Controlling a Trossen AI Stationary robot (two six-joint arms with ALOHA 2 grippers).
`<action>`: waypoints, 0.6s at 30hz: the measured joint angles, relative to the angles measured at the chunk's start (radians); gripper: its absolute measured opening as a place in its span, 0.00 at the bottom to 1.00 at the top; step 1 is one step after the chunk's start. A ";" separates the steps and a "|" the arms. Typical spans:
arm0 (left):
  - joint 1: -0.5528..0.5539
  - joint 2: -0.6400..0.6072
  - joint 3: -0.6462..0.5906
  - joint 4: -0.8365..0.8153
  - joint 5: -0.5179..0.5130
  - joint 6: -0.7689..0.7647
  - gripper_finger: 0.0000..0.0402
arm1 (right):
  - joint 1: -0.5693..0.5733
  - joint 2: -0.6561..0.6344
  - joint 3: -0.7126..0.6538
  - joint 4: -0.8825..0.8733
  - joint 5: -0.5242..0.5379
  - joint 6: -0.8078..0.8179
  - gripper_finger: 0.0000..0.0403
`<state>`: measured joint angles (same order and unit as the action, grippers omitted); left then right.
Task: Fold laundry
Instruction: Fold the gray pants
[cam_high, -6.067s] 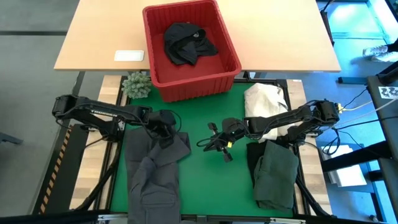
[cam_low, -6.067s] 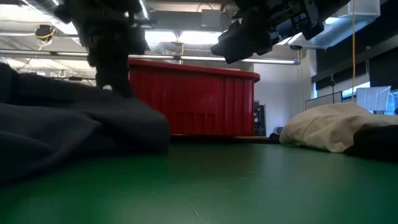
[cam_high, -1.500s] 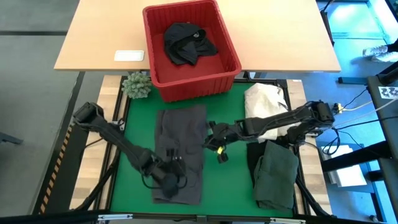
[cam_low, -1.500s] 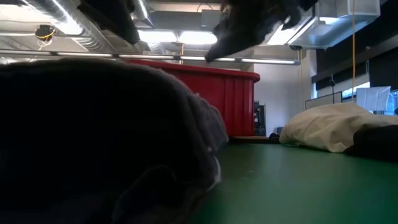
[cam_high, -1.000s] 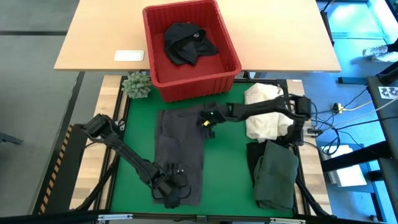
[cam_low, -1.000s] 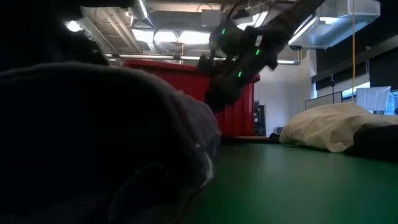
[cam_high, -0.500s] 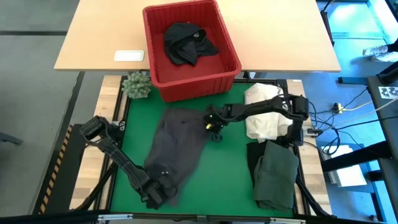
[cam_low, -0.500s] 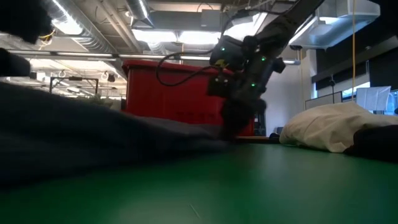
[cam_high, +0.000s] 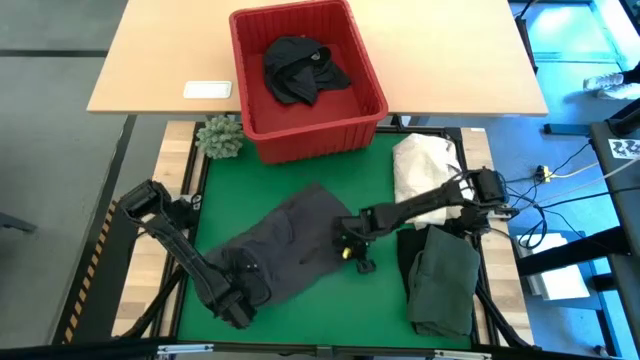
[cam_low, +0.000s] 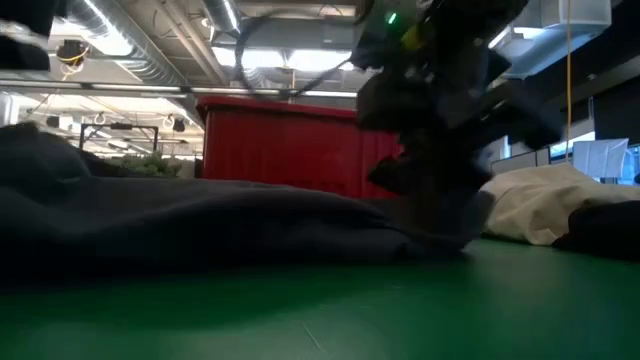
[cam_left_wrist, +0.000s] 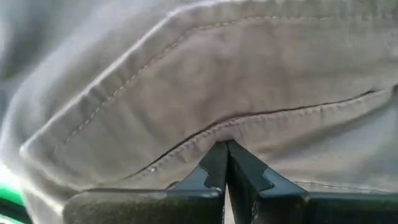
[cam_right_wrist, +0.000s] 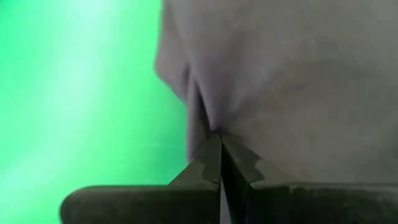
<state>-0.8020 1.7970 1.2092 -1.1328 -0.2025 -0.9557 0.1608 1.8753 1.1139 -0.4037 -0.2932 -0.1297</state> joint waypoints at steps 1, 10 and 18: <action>-0.006 -0.013 0.007 -0.001 -0.016 -0.020 0.00 | 0.011 -0.008 -0.001 -0.001 -0.001 0.002 0.01; -0.076 -0.059 0.099 0.003 -0.183 -0.161 0.00 | 0.027 -0.167 0.001 0.019 0.023 0.013 0.01; -0.117 -0.060 0.093 0.047 -0.335 -0.299 0.00 | -0.046 -0.204 0.001 0.049 0.302 0.018 0.01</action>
<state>-0.9192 1.7374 1.3018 -1.0862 -0.5372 -1.2549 0.1147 1.6713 1.1149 -0.3546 0.0089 -0.1116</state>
